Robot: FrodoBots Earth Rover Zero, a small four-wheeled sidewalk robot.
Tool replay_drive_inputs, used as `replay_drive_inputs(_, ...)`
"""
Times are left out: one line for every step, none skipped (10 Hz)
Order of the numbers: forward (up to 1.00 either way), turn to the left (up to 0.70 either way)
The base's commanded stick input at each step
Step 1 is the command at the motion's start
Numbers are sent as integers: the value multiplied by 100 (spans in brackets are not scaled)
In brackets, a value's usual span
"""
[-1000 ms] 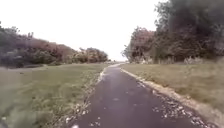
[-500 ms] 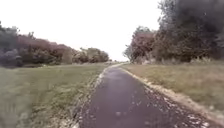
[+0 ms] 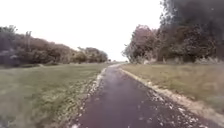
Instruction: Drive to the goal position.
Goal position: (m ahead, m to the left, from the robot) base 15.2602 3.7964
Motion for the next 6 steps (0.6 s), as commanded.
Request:
replay_drive_inputs(99, 0)
replay_drive_inputs(99, 0)
replay_drive_inputs(99, 0)
replay_drive_inputs(99, 0)
replay_drive_inputs(99, 0)
replay_drive_inputs(99, 0)
